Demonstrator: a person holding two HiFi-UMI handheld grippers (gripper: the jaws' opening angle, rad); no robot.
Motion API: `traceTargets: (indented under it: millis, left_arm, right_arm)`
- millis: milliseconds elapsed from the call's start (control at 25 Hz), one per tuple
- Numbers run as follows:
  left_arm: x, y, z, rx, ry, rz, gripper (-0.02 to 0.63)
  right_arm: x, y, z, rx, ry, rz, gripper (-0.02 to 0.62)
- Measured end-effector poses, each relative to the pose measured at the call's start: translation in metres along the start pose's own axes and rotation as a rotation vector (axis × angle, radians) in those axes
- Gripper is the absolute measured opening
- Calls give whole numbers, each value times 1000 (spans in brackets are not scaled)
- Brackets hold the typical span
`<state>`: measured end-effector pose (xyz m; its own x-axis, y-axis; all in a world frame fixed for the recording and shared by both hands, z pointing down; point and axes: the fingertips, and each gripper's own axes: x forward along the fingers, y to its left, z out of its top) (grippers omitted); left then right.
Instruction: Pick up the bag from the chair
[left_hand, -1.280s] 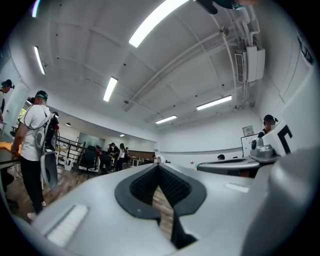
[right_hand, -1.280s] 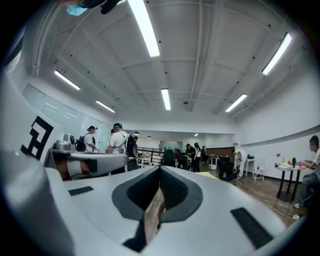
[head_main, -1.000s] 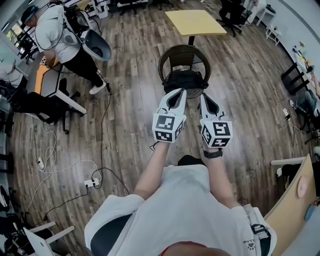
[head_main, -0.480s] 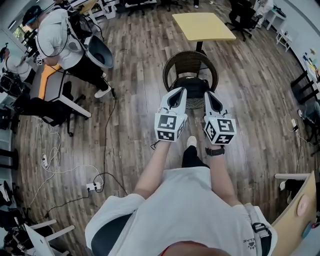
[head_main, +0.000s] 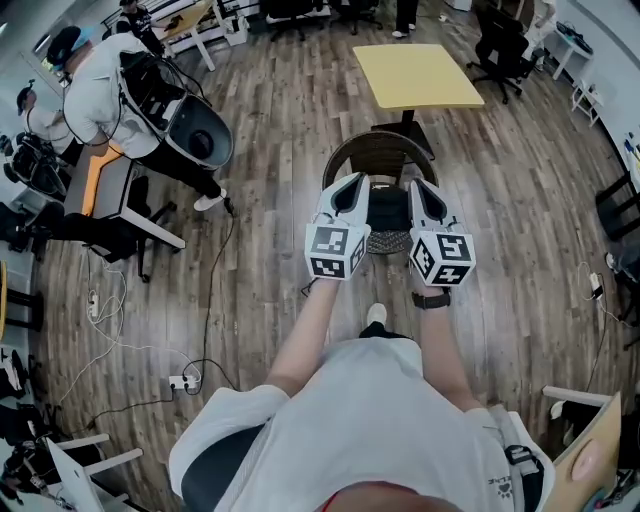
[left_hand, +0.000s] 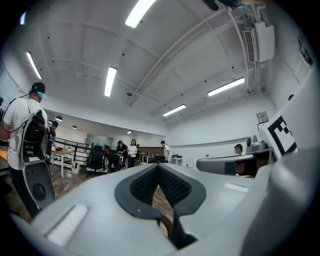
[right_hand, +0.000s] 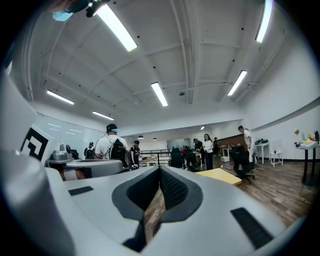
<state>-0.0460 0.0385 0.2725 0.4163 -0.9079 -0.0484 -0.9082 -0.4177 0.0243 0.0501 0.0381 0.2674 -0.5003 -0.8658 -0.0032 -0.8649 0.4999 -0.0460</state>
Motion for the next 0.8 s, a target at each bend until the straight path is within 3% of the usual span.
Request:
traceTargets:
  millis: [400,800]
  left_arm:
    - [100,3,-18,19,40,-1,11]
    - [144,12,-56,13,113,6,11]
  right_arm:
    - [66,-70,-11,42,7,36,9]
    - [104,-124,-43,109,55,4,9]
